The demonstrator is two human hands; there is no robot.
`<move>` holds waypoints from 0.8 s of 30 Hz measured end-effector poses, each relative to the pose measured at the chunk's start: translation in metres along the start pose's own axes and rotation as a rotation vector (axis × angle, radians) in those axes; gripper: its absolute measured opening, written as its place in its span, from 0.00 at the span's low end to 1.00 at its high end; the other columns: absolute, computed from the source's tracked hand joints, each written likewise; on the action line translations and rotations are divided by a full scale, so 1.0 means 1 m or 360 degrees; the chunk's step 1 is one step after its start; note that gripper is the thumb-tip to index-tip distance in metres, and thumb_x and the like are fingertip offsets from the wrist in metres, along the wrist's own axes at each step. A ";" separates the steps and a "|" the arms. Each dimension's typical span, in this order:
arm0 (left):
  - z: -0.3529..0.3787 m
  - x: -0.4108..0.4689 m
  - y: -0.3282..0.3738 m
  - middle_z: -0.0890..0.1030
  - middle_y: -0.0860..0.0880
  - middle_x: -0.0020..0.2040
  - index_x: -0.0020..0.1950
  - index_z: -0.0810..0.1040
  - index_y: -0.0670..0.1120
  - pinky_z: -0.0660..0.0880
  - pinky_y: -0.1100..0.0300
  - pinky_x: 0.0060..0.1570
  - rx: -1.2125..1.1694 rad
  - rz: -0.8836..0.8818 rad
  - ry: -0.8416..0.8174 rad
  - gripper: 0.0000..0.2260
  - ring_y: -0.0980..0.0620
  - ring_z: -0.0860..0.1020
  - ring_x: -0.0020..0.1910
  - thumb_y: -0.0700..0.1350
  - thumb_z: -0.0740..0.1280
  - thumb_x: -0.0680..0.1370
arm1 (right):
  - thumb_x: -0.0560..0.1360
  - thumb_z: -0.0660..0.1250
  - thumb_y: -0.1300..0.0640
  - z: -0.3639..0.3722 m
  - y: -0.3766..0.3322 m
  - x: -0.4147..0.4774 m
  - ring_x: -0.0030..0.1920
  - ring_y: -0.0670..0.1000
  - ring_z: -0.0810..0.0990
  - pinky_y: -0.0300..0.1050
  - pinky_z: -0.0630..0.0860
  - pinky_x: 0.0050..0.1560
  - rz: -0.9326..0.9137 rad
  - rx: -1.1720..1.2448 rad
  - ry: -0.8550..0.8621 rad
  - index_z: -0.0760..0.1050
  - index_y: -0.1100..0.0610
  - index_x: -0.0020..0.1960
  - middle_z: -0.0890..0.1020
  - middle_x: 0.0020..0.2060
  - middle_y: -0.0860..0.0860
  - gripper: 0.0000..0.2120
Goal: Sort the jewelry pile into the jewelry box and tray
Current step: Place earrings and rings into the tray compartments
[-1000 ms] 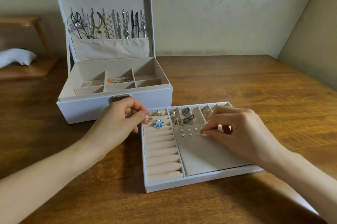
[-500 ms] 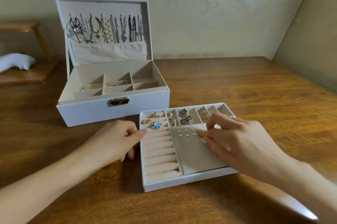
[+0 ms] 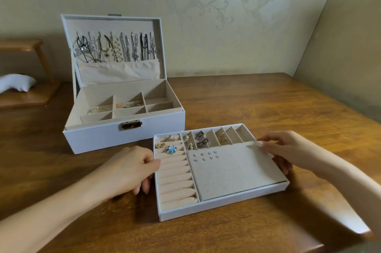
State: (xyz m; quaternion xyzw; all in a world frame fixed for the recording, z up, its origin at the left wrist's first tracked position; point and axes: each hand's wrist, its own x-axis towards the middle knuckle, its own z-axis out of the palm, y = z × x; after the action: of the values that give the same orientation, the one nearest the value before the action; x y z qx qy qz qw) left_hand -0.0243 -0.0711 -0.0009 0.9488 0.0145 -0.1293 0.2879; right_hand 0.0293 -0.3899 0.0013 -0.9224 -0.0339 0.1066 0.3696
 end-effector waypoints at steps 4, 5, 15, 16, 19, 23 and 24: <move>0.000 -0.004 0.006 0.80 0.52 0.27 0.42 0.74 0.49 0.71 0.67 0.32 0.0158 0.0053 -0.0003 0.13 0.60 0.72 0.21 0.53 0.58 0.81 | 0.78 0.64 0.51 0.007 0.004 0.003 0.26 0.47 0.73 0.37 0.66 0.24 0.0097 -0.0051 0.0088 0.78 0.55 0.46 0.80 0.31 0.52 0.09; 0.001 -0.006 0.006 0.80 0.53 0.28 0.42 0.74 0.51 0.71 0.66 0.35 0.0282 0.0089 0.0097 0.13 0.61 0.74 0.24 0.55 0.57 0.80 | 0.78 0.63 0.50 0.007 0.003 0.004 0.27 0.48 0.74 0.37 0.66 0.25 0.0115 -0.0075 0.0114 0.77 0.56 0.45 0.80 0.32 0.53 0.10; -0.038 0.030 -0.051 0.76 0.47 0.53 0.58 0.78 0.44 0.70 0.53 0.51 0.0725 0.0532 0.1226 0.18 0.46 0.75 0.53 0.51 0.72 0.71 | 0.77 0.65 0.49 0.017 -0.017 0.060 0.43 0.54 0.80 0.49 0.79 0.42 -0.0015 -0.0543 0.0376 0.76 0.50 0.51 0.82 0.46 0.52 0.07; -0.037 0.032 -0.054 0.77 0.48 0.54 0.58 0.78 0.45 0.69 0.55 0.53 0.0611 0.0515 0.1199 0.16 0.47 0.75 0.54 0.49 0.71 0.73 | 0.77 0.65 0.50 0.019 -0.015 0.064 0.44 0.54 0.79 0.48 0.77 0.42 -0.0049 -0.0608 0.0403 0.75 0.51 0.51 0.83 0.46 0.52 0.06; -0.034 0.033 -0.063 0.79 0.48 0.52 0.56 0.80 0.43 0.70 0.59 0.50 0.0476 0.0547 0.1236 0.13 0.47 0.77 0.52 0.43 0.73 0.72 | 0.77 0.64 0.53 0.023 -0.012 0.066 0.43 0.55 0.79 0.47 0.75 0.40 -0.0111 -0.0703 0.0429 0.75 0.53 0.50 0.83 0.46 0.53 0.04; -0.037 0.035 -0.068 0.81 0.47 0.53 0.57 0.81 0.44 0.71 0.60 0.50 0.0401 0.0579 0.1295 0.14 0.47 0.78 0.53 0.39 0.73 0.72 | 0.77 0.65 0.57 0.020 -0.002 0.058 0.42 0.56 0.79 0.49 0.75 0.40 -0.0156 -0.0657 0.0470 0.77 0.56 0.47 0.83 0.43 0.54 0.04; -0.038 0.035 -0.068 0.81 0.48 0.53 0.57 0.81 0.44 0.70 0.62 0.52 0.0319 0.0583 0.1287 0.13 0.48 0.78 0.54 0.38 0.72 0.73 | 0.77 0.65 0.57 0.017 0.001 0.056 0.41 0.56 0.78 0.49 0.74 0.40 -0.0161 -0.0650 0.0478 0.77 0.56 0.46 0.83 0.42 0.54 0.03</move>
State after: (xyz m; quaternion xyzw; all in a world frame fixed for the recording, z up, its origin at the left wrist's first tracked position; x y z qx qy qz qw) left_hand 0.0114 0.0050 -0.0166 0.9331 -0.0549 0.3040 0.1841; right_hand 0.0797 -0.3712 -0.0213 -0.9806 -0.0456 -0.0592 0.1813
